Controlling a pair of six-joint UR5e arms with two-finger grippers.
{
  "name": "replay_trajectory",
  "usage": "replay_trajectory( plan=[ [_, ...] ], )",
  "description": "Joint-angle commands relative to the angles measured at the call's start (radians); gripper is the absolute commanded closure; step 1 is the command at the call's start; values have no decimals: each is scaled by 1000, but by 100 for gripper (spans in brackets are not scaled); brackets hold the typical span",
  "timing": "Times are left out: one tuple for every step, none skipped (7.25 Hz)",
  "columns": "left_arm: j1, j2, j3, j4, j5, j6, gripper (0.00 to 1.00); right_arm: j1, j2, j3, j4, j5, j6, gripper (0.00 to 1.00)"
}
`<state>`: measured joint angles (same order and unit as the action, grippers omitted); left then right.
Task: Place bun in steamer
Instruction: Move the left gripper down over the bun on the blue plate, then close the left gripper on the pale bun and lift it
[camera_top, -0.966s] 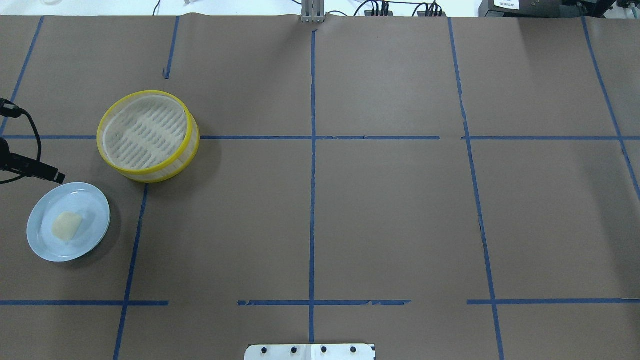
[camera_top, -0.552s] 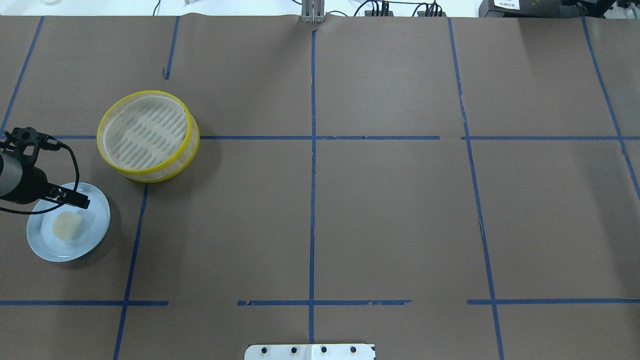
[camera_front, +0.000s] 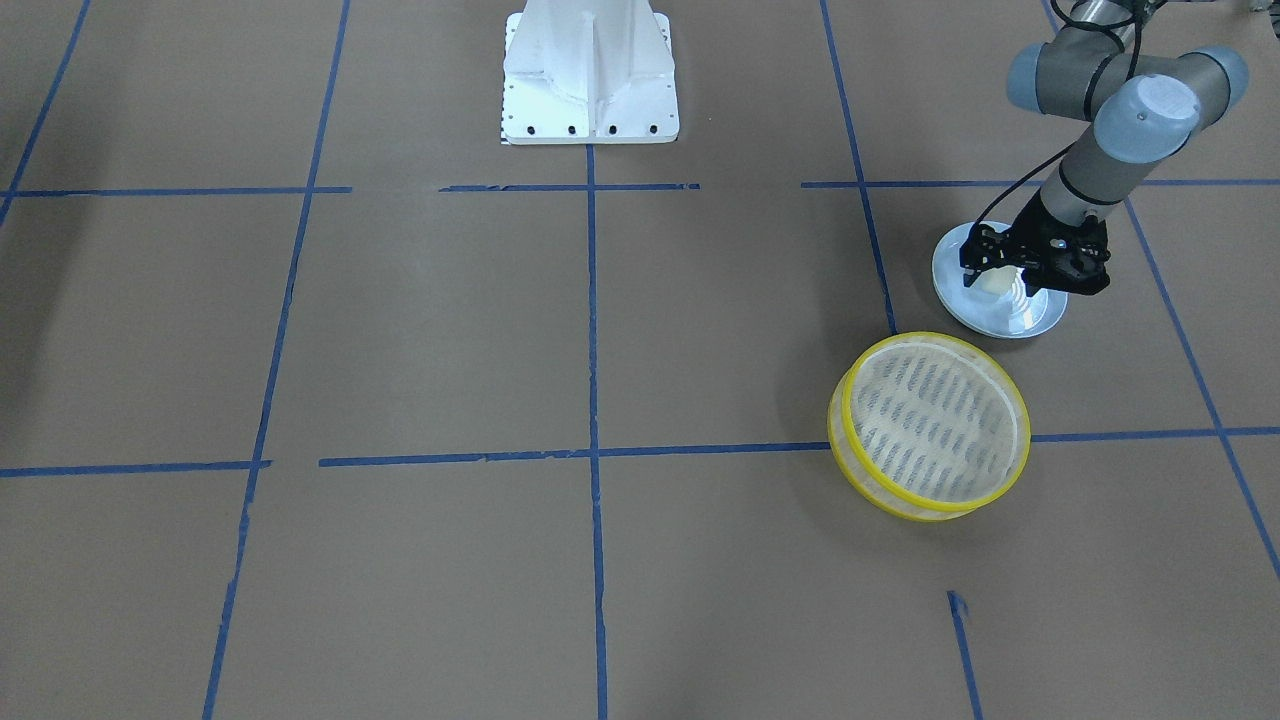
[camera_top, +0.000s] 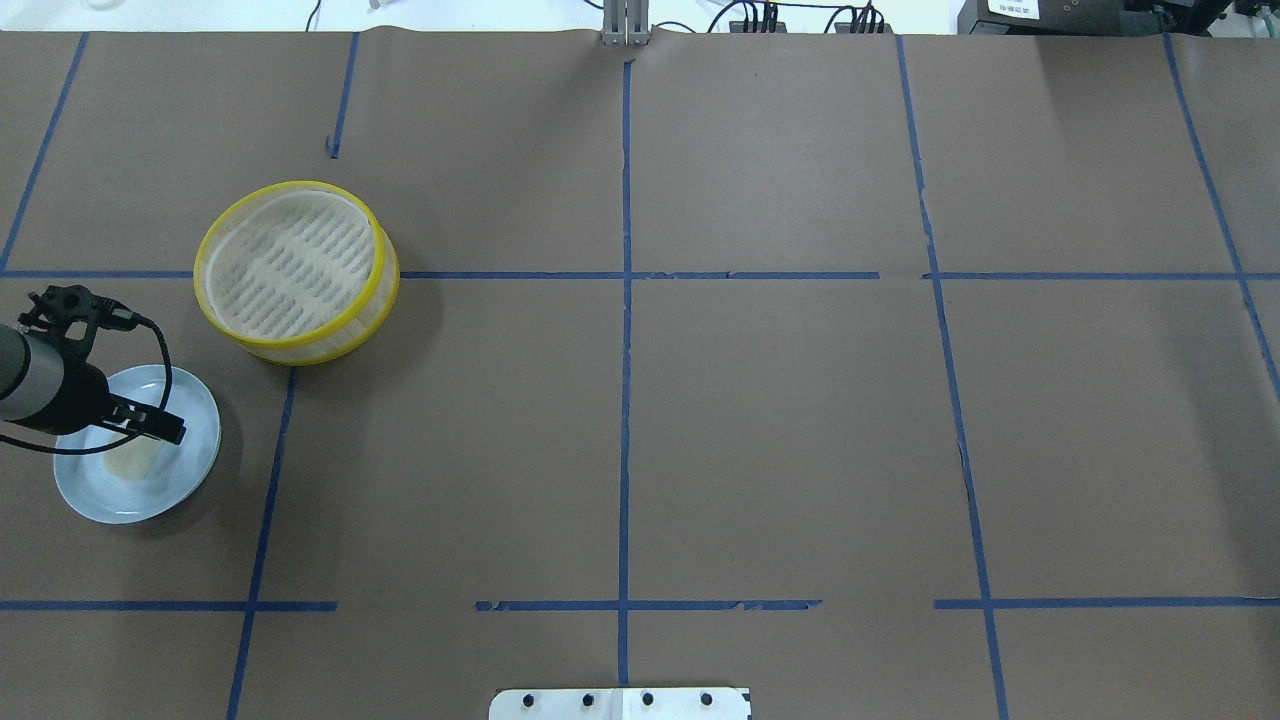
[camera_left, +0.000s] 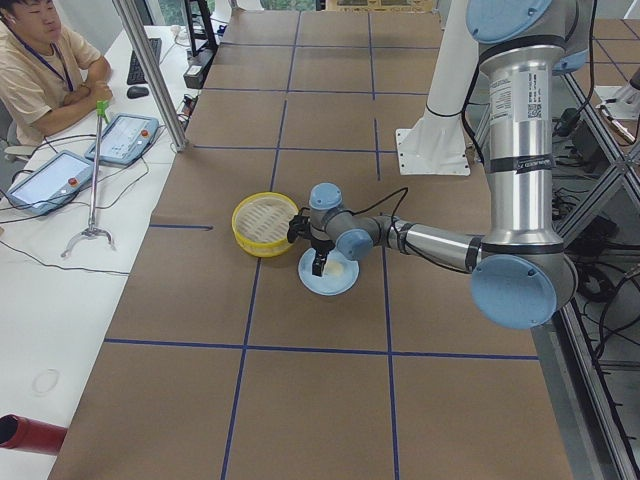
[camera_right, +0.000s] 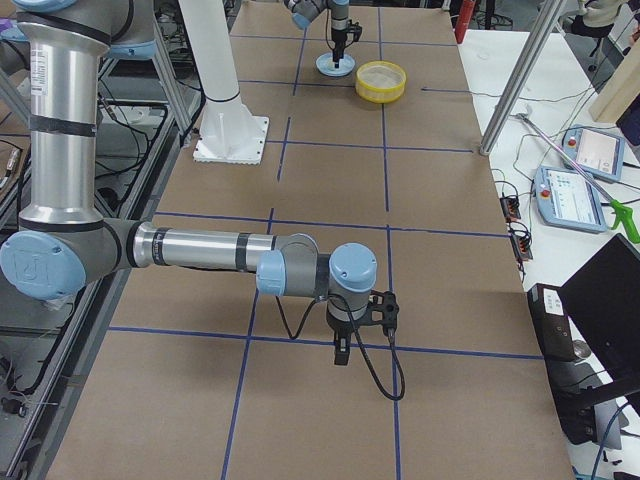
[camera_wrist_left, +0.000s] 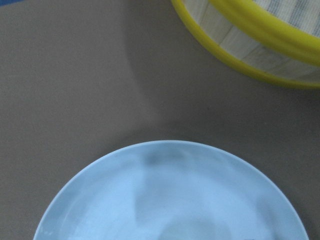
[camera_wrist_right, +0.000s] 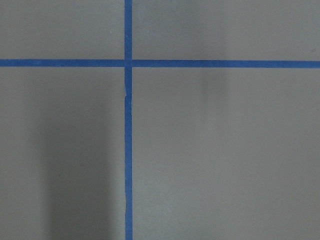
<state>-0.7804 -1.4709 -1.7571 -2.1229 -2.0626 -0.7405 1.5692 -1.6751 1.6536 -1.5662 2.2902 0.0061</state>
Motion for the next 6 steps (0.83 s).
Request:
replay_trajectory(
  plan=[
    [16, 27, -2, 0, -8, 0, 17, 0, 0, 0, 0, 0, 0, 0],
    [18, 41, -5, -2, -8, 0, 19, 0, 0, 0, 0, 0, 0, 0],
    [26, 43, -4, -2, -8, 0, 21, 0, 0, 0, 0, 0, 0, 0],
    [27, 43, -5, -2, -8, 0, 22, 0, 0, 0, 0, 0, 0, 0],
    [27, 41, -9, -2, -8, 0, 24, 0, 0, 0, 0, 0, 0, 0],
    [27, 43, -15, -2, -8, 0, 28, 0, 0, 0, 0, 0, 0, 0]
  ],
)
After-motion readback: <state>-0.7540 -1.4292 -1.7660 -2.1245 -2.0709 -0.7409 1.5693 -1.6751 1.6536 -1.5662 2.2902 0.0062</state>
